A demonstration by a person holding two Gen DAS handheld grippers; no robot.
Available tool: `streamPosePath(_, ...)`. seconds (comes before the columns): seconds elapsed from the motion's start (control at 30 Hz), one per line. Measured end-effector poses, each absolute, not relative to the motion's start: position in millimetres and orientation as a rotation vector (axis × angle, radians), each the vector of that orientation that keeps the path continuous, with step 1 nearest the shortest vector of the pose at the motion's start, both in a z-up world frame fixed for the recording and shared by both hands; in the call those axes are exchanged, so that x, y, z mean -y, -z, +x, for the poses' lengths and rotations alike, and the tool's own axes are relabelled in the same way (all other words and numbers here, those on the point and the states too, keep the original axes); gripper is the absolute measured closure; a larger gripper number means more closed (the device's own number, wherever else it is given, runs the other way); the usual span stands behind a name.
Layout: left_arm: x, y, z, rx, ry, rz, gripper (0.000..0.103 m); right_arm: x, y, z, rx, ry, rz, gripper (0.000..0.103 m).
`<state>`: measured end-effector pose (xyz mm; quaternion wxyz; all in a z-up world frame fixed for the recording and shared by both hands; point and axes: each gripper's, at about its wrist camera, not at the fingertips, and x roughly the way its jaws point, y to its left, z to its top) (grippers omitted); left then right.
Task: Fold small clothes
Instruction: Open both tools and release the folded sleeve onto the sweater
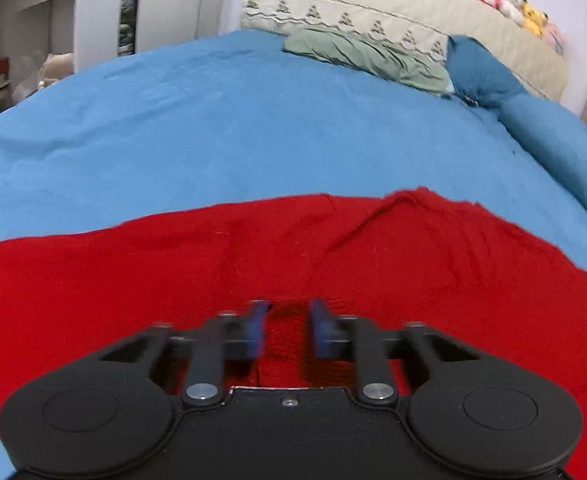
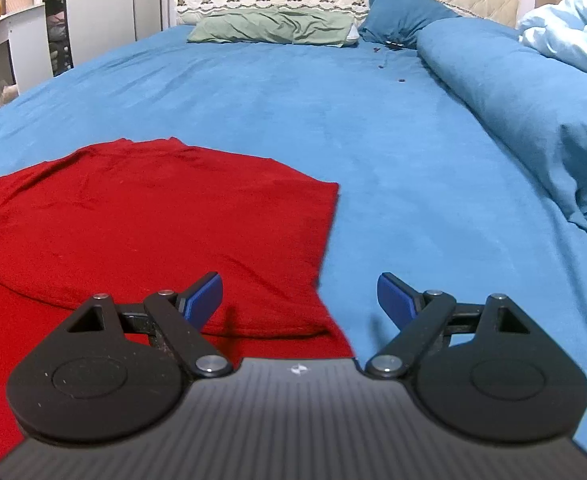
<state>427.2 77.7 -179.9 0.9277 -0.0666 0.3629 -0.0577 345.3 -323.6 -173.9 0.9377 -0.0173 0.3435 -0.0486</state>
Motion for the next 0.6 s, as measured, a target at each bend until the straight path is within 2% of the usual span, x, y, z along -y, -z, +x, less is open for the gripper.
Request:
streamPosePath(0.07, -72, 174, 417, -0.679, 0.110, -0.092, 0.094, 321, 176, 348, -0.705, 0.093, -0.047, 0.003)
streamPosePath(0.17, -63, 160, 390, -0.486, 0.059, -0.005, 0.095, 318, 176, 350, -0.701, 0.083, -0.055, 0.003)
streamPosePath(0.23, -57, 162, 389, -0.466, -0.042, 0.076, 0.091, 316, 176, 352, -0.696, 0.068, -0.057, 0.003)
streamPosePath(0.33, -65, 163, 387, -0.511, -0.023, 0.011, 0.076, 311, 180, 358, -0.698, 0.046, -0.072, 0.003)
streamPosePath(0.4, -65, 160, 376, -0.493, 0.044, -0.024, 0.057, 306, 183, 361, -0.698, 0.017, -0.077, 0.003)
streamPosePath(0.47, -57, 159, 374, -0.515, 0.111, 0.004, 0.051, 302, 189, 365, -0.703, -0.022, -0.081, 0.003)
streamPosePath(0.6, -40, 175, 384, -0.597, 0.177, 0.025, 0.049, 308, 213, 374, -0.761, -0.034, -0.053, 0.002)
